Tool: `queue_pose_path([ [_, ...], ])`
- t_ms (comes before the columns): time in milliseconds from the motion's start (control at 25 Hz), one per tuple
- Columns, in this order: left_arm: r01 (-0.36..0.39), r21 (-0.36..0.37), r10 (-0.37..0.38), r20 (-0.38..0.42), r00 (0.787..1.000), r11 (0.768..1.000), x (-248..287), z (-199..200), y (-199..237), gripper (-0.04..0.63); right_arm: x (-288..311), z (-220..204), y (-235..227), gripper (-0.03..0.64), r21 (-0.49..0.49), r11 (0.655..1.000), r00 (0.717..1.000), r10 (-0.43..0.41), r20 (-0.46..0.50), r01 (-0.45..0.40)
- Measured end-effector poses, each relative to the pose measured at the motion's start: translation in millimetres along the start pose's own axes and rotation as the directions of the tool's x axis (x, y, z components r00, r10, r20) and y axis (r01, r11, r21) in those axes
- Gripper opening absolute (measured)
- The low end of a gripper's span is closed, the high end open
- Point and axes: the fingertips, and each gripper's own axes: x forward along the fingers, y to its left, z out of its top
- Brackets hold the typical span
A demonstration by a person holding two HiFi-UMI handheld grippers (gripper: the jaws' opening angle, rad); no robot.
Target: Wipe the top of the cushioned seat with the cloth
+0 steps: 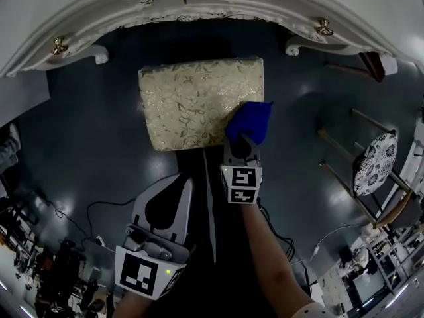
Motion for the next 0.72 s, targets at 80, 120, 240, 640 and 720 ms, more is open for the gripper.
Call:
queue_pose_path([
  [80, -0.008, -0.006, 0.008, 0.005, 1.000, 1.000, -3, 0, 4, 0.011, 1, 1, 4, 0.064, -0.003, 1.000, 1.000, -0.002, -0.003, 0.002],
  [120, -0.012, -0.008, 0.012, 0.007, 1.000, 1.000, -5, 0, 6, 0.009, 2, 1, 6, 0.064, -0.007, 1.000, 1.000, 0.000, 0.000, 0.000],
  [240, -0.025, -0.017, 0.025, 0.017, 1.000, 1.000, -10, 1, 11, 0.009, 3, 2, 15, 0.064, -0.023, 1.000, 1.000, 0.014, -0.005, -0.014],
  [640, -0.052, -0.046, 0.053, 0.037, 0.998, 0.998, -23, 2, 31, 0.009, 9, 8, 44, 0.064, -0.043, 0.998, 0.999, 0.046, -0.015, -0.046],
  [720, -0.056, -0.052, 0.058, 0.040, 0.998, 0.997, -26, 2, 34, 0.011, 10, 11, 53, 0.064, -0.047, 0.997, 0.998, 0.060, -0.013, -0.060],
])
